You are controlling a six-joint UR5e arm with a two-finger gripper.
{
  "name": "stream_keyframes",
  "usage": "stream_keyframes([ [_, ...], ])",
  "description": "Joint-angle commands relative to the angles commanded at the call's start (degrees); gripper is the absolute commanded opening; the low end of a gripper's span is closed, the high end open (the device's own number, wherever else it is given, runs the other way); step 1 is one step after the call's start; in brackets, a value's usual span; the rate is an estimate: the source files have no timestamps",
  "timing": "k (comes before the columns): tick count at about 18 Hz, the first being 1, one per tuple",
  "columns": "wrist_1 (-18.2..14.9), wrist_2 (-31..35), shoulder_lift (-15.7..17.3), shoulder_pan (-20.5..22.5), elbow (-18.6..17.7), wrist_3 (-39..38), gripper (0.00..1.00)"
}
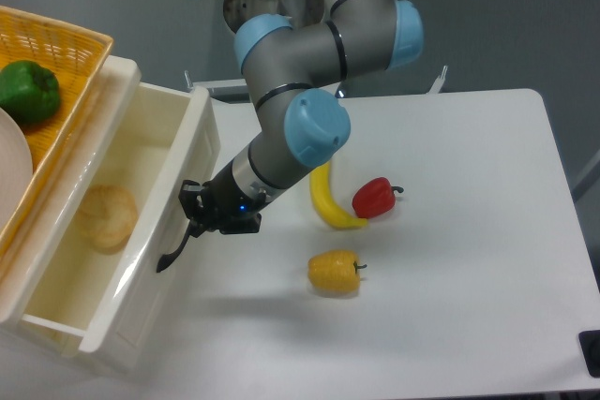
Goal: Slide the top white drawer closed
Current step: 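Push the drawer front with the gripper, sliding the drawer into the cabinet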
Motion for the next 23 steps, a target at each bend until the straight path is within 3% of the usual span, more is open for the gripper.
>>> stream_keyframes([
  [23, 0.5, 0.2, 0.9, -5.0, -0.9, -2.2, 0.0],
])
